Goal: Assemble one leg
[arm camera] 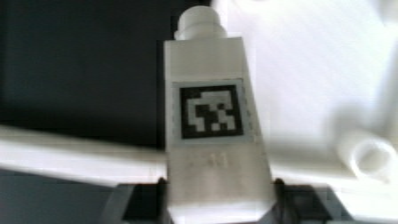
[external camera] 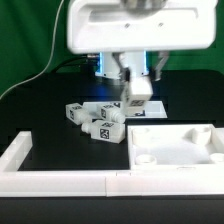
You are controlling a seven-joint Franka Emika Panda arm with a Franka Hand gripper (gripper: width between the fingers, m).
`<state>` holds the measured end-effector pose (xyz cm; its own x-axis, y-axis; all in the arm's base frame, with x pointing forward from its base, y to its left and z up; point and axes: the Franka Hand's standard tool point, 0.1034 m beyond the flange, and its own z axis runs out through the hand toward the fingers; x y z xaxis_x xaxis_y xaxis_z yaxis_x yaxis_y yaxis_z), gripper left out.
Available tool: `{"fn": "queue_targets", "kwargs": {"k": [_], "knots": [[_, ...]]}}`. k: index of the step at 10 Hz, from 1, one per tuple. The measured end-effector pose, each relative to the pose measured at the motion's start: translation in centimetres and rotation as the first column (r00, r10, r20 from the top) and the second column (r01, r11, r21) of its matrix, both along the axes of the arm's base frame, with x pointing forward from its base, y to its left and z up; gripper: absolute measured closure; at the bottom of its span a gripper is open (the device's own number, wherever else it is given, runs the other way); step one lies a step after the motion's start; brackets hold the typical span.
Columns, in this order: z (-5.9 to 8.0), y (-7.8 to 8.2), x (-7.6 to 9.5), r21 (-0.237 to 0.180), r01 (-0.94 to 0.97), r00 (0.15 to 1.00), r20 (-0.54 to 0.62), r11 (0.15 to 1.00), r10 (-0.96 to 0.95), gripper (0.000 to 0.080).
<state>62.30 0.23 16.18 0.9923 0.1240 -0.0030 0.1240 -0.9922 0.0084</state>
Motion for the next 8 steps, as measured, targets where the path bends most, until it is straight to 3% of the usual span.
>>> {"fn": "queue_targets", "kwargs": {"k": [2, 4, 5, 6, 8], "knots": [[0.3, -1.3, 0.9, -0.006, 0.009, 0.992, 0.127, 1.000, -0.008, 0.0521], [0.1, -1.3, 1.2, -0.008, 0.005, 0.965, 0.263, 1.000, -0.003, 0.0521], [-0.5, -0.4, 0.2, 0.009, 0.022, 0.940, 0.340, 1.000, -0.024, 0.0521], [-1.2, 1.4, -0.7, 0.033, 0.026, 0.924, 0.381, 0.999, -0.037, 0.0521], [-2.2, 6.9, 0.0, 0.103, 0.030, 0.854, 0.514, 0.994, -0.079, 0.0521]]}}
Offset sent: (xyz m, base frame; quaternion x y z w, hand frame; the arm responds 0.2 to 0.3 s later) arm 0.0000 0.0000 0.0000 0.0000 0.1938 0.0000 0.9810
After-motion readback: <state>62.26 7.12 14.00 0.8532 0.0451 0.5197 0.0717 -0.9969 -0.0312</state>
